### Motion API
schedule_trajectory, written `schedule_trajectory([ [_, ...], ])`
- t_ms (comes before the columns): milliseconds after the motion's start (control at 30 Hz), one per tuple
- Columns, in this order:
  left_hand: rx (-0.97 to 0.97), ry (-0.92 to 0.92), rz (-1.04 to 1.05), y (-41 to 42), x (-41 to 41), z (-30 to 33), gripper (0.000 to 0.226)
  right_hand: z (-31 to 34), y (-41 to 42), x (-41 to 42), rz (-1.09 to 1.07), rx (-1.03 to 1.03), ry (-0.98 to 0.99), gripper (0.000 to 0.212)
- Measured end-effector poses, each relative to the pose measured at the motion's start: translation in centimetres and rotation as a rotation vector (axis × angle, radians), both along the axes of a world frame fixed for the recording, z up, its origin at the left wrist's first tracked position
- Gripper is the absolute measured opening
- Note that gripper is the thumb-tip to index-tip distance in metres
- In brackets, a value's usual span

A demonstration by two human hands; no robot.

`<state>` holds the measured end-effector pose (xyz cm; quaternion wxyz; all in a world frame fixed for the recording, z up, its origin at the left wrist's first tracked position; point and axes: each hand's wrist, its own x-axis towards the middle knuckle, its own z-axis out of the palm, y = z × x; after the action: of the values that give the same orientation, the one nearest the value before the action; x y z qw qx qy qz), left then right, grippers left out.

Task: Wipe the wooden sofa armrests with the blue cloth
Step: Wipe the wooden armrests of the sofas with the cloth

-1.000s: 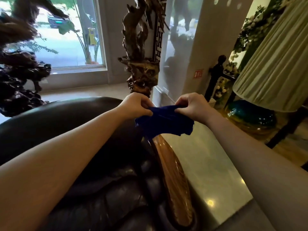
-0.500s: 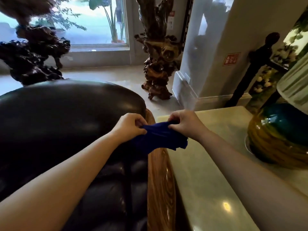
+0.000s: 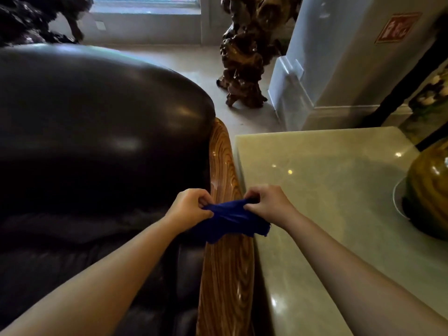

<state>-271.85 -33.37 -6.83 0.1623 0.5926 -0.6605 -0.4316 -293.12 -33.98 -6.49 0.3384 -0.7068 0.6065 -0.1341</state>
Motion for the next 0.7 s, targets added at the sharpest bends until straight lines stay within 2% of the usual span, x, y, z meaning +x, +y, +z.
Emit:
schedule_trajectory([
  [267,0.043,0.027,0.067,1.1,-0.8,-7.3,0.023,-7.7,0.2,-0.5,-0.045,0.133,-0.015,0.022],
  [533,0.082,0.077,0.037,1.7,0.2,-9.2,0.029,-9.4,1.6,-0.6,-0.127,0.185,-0.108,0.026],
  [633,0.009,0.066,0.115,2.3,0.4,-9.4,0.038,-9.5,3.2,-0.4,-0.248,0.052,-0.134,0.018],
  [700,-0.105,0.024,0.249,3.6,0.0,-10.5,0.051,-10.9,5.1,0.3,-0.346,-0.150,0.014,0.034],
])
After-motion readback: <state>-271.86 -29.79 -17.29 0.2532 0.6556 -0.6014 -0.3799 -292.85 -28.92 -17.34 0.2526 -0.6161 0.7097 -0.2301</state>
